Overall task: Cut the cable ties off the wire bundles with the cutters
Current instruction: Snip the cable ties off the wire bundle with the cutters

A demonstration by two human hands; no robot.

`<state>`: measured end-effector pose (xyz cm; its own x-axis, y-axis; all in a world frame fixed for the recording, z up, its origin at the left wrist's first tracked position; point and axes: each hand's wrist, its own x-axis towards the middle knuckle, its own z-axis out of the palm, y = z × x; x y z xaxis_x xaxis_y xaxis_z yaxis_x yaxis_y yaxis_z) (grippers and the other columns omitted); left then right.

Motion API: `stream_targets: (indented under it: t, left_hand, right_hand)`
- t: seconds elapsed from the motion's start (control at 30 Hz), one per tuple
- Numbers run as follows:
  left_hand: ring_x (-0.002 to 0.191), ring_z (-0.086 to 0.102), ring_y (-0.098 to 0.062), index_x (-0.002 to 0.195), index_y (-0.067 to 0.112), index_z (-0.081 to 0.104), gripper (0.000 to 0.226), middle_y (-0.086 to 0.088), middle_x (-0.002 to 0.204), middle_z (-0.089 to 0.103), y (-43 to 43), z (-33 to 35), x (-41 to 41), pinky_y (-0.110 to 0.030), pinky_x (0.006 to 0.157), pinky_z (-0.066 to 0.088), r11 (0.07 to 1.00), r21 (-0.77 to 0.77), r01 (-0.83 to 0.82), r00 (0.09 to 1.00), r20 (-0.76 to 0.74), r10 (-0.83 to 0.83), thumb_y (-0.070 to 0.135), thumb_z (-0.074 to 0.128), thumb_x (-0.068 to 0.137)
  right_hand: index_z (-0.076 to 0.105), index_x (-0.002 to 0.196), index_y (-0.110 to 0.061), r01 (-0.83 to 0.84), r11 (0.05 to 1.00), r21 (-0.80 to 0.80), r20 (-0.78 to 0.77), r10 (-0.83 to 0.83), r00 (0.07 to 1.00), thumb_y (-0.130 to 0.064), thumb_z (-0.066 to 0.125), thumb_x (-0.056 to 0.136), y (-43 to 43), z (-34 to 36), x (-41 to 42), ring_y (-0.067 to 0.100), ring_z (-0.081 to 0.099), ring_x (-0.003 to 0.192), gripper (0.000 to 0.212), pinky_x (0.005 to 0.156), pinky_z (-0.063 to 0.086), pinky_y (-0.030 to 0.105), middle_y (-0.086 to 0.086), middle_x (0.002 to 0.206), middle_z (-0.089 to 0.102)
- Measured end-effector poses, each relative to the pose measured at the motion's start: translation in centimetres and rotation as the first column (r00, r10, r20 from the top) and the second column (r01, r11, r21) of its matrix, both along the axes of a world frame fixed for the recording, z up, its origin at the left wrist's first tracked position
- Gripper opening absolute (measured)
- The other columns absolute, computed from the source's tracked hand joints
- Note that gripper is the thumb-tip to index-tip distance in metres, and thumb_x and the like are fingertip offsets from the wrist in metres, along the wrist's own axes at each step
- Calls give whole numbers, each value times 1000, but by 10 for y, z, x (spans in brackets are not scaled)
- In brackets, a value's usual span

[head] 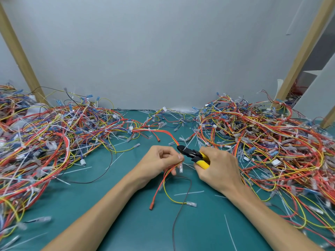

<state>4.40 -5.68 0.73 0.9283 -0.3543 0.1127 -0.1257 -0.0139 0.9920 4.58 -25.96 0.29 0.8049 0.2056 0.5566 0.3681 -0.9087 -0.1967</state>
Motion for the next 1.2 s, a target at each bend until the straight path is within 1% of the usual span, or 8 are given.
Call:
stream_targets:
  t: [0.1,0.27,0.5,0.6,0.7,0.9,1.03,1.2]
  left_hand:
    - [47,57,-10,66,19,65,26,-1,67,68,0,2,0,-15,50,42,1000,6,-19,1000,-12,19,11,65,91]
    - [45,57,-11,66,17,64,25,-2,68,68,0,2,0,-16,48,43,999,26,-34,999,-19,35,10,65,91]
    - [46,56,-10,71,10,62,20,-1,67,68,-2,2,0,-14,49,42,998,49,-49,999,-7,49,12,66,90]
    - [46,57,-10,70,10,61,21,-1,67,68,-3,3,-1,-15,49,41,996,69,-50,999,-1,50,13,66,90]
    - [46,57,-10,71,10,61,20,0,67,68,-2,3,-2,-15,49,42,996,69,-51,999,-9,52,13,66,91]
    - [46,57,-11,71,11,61,20,1,65,67,-2,5,-3,-18,50,41,996,79,-45,999,-19,47,13,66,90]
    - [45,56,-10,72,10,61,19,4,62,65,-3,6,-4,-17,49,40,995,86,-46,999,-17,48,13,66,90]
    - [44,55,-10,68,11,59,23,1,65,65,-4,4,-3,-15,48,40,994,50,-95,995,-6,96,8,65,90]
  right_hand:
    - [54,78,-25,-32,999,-11,48,33,998,-38,65,65,0,1,1,23,54,69,22,56,36,29,-8,72,56]
    - [61,93,-22,-46,999,-29,62,47,997,-30,76,63,-2,-1,4,24,57,81,34,68,43,31,-5,85,62]
    - [50,69,-25,-26,999,-32,43,27,999,-34,64,63,-2,2,-1,26,54,60,18,48,33,27,-6,60,54]
    - [45,66,-27,-29,999,-26,25,29,999,-36,60,63,-1,4,-2,27,52,55,17,49,30,26,-5,58,55]
    - [52,67,-24,-13,999,-47,-29,12,1000,-39,56,65,-1,4,-2,28,52,58,16,51,33,28,-4,58,56]
    - [44,65,-29,-37,999,-16,-43,36,998,-38,57,65,-2,5,-2,25,39,54,16,50,38,30,-10,51,36]
    - [50,67,-23,-28,999,-22,-37,27,999,-36,56,65,-2,2,-2,28,47,57,14,51,43,32,-6,55,45]
    - [56,81,-20,-48,999,-22,46,49,998,-31,61,64,-3,2,2,23,50,69,21,58,30,28,-5,72,55]
